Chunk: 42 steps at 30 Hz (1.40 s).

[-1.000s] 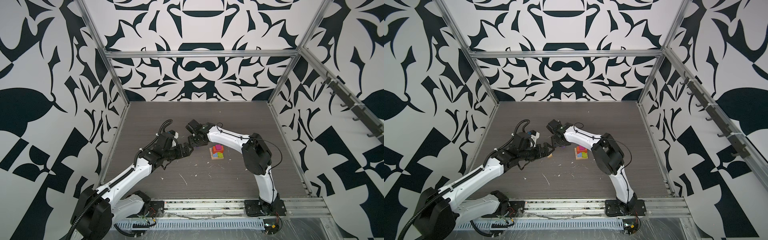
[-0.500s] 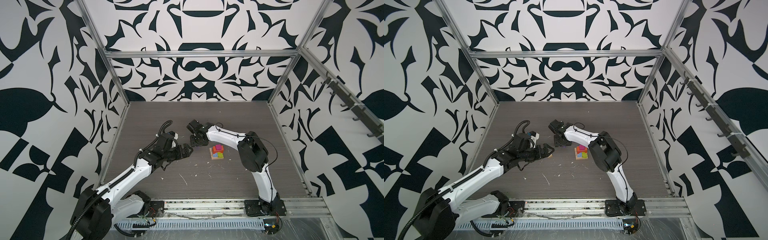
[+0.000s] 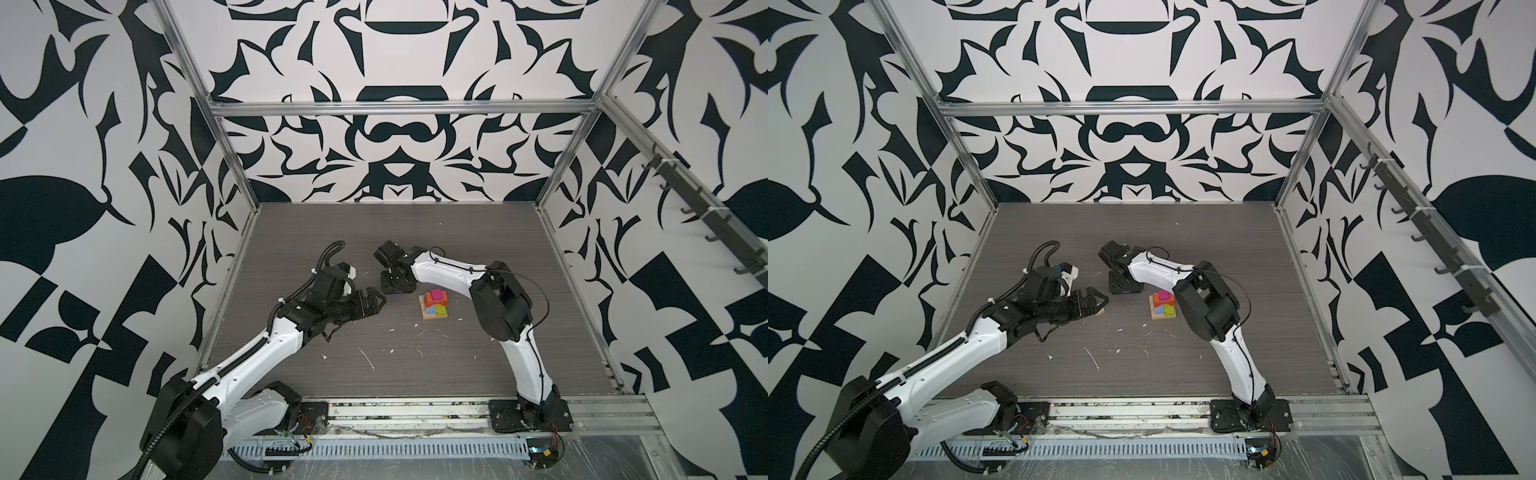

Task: Build the wood block tower
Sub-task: 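Close the right gripper on the purple cube and lift it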

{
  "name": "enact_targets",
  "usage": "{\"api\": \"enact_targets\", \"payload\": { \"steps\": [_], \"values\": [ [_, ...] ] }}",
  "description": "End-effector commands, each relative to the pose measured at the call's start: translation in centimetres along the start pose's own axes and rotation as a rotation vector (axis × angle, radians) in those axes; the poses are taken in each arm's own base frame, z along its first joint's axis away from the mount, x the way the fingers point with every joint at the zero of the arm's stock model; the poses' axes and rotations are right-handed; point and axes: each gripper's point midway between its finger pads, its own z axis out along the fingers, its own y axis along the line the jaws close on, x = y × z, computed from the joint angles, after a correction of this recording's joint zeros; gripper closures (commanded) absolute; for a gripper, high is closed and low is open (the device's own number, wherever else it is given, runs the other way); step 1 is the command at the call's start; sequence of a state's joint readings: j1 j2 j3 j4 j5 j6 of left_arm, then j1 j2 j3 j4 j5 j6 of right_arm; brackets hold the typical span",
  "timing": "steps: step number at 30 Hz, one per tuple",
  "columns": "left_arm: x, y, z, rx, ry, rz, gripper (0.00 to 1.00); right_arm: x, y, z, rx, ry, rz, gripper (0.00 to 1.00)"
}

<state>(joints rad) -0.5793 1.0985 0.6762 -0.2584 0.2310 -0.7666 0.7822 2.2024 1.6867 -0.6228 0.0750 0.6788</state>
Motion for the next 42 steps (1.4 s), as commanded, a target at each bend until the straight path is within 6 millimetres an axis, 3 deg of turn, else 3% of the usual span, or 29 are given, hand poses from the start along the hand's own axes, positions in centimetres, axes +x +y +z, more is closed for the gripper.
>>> {"api": "enact_targets", "payload": {
  "steps": [1,22,35,42],
  "values": [
    [0.5,0.5,0.0,-0.008,0.004,-0.001,0.00,-0.7,0.4,-1.1,-0.021,-0.021,0.011,0.54],
    [0.4,0.3,0.5,-0.001,0.015,-0.003,0.01,0.5,-0.5,-1.2,0.056,-0.013,-0.050,0.57],
    [0.4,0.3,0.5,-0.001,0.014,-0.004,0.01,0.1,-0.3,-1.9,0.052,-0.032,-0.060,0.66],
    [0.3,0.3,0.5,-0.001,0.012,-0.002,0.01,-0.7,0.1,-3.4,0.032,-0.066,-0.077,0.68]
  ]
}}
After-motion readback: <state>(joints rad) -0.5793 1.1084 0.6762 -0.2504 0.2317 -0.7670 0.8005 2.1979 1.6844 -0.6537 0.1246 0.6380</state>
